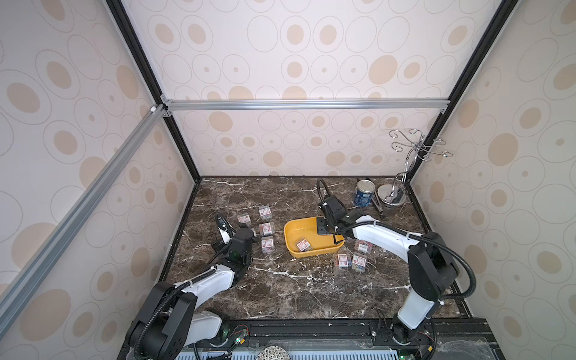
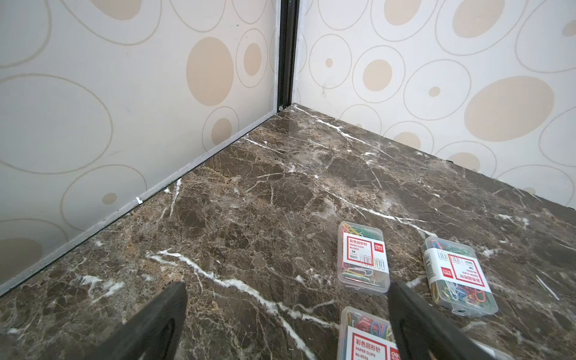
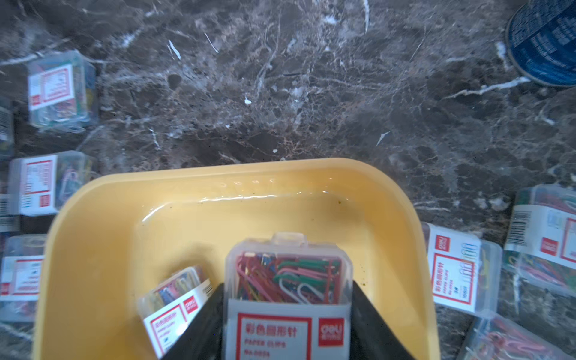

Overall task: Take the paper clips out of the storage box
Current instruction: Pick up the boxed paper clips from the storage box, then place the boxed paper clips at the center of the board.

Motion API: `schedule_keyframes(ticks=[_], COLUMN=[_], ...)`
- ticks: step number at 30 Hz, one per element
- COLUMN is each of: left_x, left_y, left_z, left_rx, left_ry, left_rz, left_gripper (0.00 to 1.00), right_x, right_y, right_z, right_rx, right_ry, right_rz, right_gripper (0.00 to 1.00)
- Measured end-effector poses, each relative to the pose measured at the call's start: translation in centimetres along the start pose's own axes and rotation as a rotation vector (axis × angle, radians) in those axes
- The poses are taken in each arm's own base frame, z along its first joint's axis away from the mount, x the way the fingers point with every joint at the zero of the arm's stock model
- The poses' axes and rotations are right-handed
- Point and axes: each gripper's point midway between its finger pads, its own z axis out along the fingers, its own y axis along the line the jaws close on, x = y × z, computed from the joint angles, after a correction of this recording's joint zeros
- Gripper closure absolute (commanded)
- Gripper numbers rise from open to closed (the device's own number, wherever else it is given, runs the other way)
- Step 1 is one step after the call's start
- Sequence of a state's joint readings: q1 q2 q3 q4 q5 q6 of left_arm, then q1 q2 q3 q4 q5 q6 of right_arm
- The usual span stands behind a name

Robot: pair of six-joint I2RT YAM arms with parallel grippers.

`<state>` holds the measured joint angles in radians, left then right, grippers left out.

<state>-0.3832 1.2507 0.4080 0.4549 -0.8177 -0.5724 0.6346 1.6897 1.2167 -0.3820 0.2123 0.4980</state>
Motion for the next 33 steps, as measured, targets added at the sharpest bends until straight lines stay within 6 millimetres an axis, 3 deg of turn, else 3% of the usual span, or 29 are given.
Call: schedule_keyframes(ticks=[7, 15, 19, 25, 33], left_x=[-0.1, -0.1, -0.1, -0.1, -0.1], left_y=[0.0, 0.2, 0.2, 0.2, 0.2], left_z=[0.0, -0.2, -0.2, -0.2, -0.2], left_rx=[0.001, 0.003, 0.003, 0.002, 0.002], left_ry=[-0.002, -0.004, -0.004, -0.004, -0.004], left_rz=[-0.003, -0.007, -0.007, -0.008, -0.009], left_gripper=[0.00, 0.00, 0.00, 0.00, 0.00], right_x=[0.1, 0.2, 0.6, 2.7, 4.3], right_y=[-1.3, -4.1, -7.2, -11.2, -11.6], right_z=[-4.3, -6.5, -6.3, -5.2, -2.4], right_rx=[-0.034, 0.008, 0.065, 0.137, 0.141], right_ry=[-0.085, -0.151, -0.155, -0.118, -0.045], right_rz=[0.031, 0.064, 0.117, 0.188, 0.209], right_gripper=[0.47, 0.48, 0.48, 0.49, 0.49])
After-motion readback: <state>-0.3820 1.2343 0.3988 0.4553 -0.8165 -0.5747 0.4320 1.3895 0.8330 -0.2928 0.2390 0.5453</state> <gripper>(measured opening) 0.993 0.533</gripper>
